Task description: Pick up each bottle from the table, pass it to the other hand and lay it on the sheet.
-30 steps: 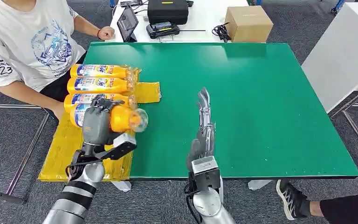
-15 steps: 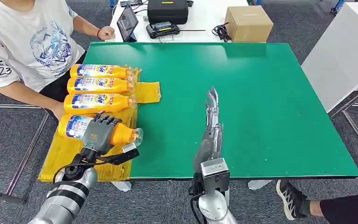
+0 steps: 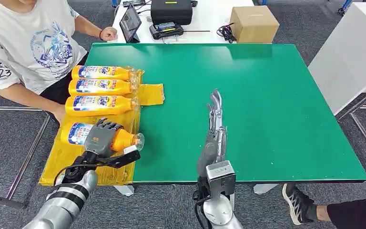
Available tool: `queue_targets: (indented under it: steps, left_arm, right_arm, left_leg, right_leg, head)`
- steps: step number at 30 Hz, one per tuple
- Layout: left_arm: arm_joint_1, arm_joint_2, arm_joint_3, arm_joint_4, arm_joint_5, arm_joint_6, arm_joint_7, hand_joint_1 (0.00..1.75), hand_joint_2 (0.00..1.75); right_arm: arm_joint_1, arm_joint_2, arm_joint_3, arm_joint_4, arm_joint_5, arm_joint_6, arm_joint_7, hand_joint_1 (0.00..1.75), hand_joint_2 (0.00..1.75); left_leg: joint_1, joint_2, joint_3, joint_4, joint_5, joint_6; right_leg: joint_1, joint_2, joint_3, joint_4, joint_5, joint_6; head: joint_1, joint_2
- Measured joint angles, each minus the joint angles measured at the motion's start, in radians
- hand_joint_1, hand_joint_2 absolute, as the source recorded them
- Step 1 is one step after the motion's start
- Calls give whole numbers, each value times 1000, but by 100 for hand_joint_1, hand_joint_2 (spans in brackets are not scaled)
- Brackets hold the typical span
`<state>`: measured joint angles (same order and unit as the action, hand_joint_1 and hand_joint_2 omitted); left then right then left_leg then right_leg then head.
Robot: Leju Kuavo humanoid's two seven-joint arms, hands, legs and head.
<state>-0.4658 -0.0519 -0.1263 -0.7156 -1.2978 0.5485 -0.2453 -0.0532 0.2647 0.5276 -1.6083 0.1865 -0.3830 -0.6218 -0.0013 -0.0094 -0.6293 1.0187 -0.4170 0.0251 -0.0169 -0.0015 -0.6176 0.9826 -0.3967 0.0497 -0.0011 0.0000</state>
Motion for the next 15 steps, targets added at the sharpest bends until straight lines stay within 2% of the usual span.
queue_targets:
  steps: [5, 13, 14, 15]
  left_arm:
    - [-21, 13, 0, 44, 9, -25, -4, 175, 175]
    - [-88, 41, -1, 129, 29, -161, -25, 175, 175]
    - [-95, 43, -2, 139, 31, -164, -25, 23, 175]
    - [-100, 47, -2, 147, 30, -165, -24, 23, 175]
  right_arm:
    - [0, 0, 2, 10, -5, 1, 0, 0, 0]
    - [-2, 0, 4, 35, -19, 47, -3, 0, 0]
    - [-4, 0, 5, 39, -20, 51, -3, 0, 0]
    - [-5, 0, 6, 43, -22, 52, -3, 0, 0]
  left_leg:
    - [0, 0, 0, 0, 0, 0]
    - [0, -1, 2, 0, 0, 0]
    - [0, -1, 3, 0, 0, 0]
    - [0, 0, 4, -1, 0, 0]
  right_leg:
    - [0, 0, 0, 0, 0, 0]
    - [0, 0, 3, 0, 0, 0]
    - [0, 0, 4, 0, 0, 0]
    - [0, 0, 4, 0, 0, 0]
  head:
    - [0, 0]
    - [0, 0]
    - [0, 0]
    - [0, 0]
